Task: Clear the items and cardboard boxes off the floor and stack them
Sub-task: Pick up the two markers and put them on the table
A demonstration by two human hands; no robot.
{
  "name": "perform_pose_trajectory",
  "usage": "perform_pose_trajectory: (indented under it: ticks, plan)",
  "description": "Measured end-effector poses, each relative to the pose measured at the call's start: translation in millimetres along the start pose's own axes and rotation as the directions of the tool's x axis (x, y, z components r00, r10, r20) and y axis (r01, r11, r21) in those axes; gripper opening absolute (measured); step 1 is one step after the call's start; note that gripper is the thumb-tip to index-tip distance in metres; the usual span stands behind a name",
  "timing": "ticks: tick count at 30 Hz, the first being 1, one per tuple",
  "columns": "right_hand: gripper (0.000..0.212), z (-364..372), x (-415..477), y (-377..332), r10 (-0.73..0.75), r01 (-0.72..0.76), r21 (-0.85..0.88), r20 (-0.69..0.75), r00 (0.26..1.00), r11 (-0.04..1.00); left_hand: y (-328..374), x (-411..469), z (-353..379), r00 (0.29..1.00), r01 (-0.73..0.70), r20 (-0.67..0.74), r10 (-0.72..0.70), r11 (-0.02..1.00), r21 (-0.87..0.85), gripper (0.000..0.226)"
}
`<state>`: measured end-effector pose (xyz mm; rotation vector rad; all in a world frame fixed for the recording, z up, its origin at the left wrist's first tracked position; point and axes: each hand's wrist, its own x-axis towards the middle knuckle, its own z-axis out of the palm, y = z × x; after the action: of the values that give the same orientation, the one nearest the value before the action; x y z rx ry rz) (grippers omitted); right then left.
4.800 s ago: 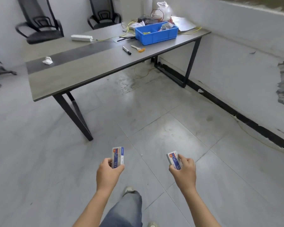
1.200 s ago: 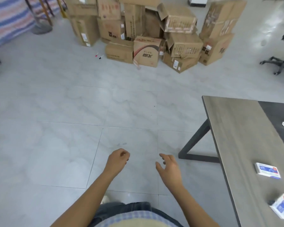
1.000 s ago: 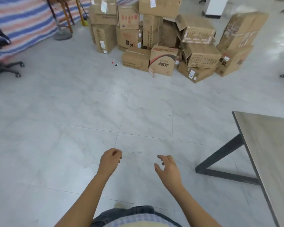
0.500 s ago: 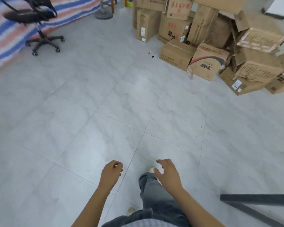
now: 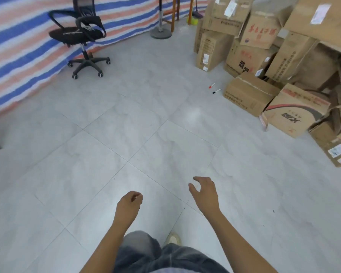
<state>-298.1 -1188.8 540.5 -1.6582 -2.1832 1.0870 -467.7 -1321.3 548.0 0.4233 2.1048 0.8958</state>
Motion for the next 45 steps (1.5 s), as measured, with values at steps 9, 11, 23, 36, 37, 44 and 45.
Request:
perform_pose_trajectory:
  ticks: [9,11,23,36,37,44,45]
  plan:
    - [0.033,29,150,-39,-0.001,0.034,-0.175,0.189,0.982,0.984,74,154,-11,0.995,0.097,0.008,-0.096,0.995,-0.040,0.023]
    - [0.032,30,198,-62,0.002,0.024,-0.166,0.156,0.988,0.986,104,209,-26,0.997,0.073,-0.018,-0.074,0.995,-0.067,0.019]
    - [0.028,5,408,-161,0.143,-0.145,-0.056,-0.033,0.989,0.988,304,450,-63,0.997,-0.063,0.036,0.066,0.995,-0.081,0.017]
    - [0.028,-124,701,-149,0.183,-0.181,0.025,-0.138,0.973,0.983,496,620,67,0.986,-0.097,0.141,0.089,0.994,0.052,0.020]
    - [0.028,-136,723,-151,0.170,-0.168,0.024,-0.143,0.975,0.986,517,631,74,0.987,-0.102,0.130,0.098,0.994,0.024,0.019]
    - [0.029,-161,830,-147,0.227,-0.225,0.028,-0.088,0.970,0.974,587,693,140,0.967,-0.080,0.251,0.042,0.986,0.143,0.021]
    - [0.029,-159,842,-146,0.242,-0.241,0.017,-0.061,0.968,0.970,592,707,146,0.963,-0.077,0.269,0.021,0.976,0.203,0.024]
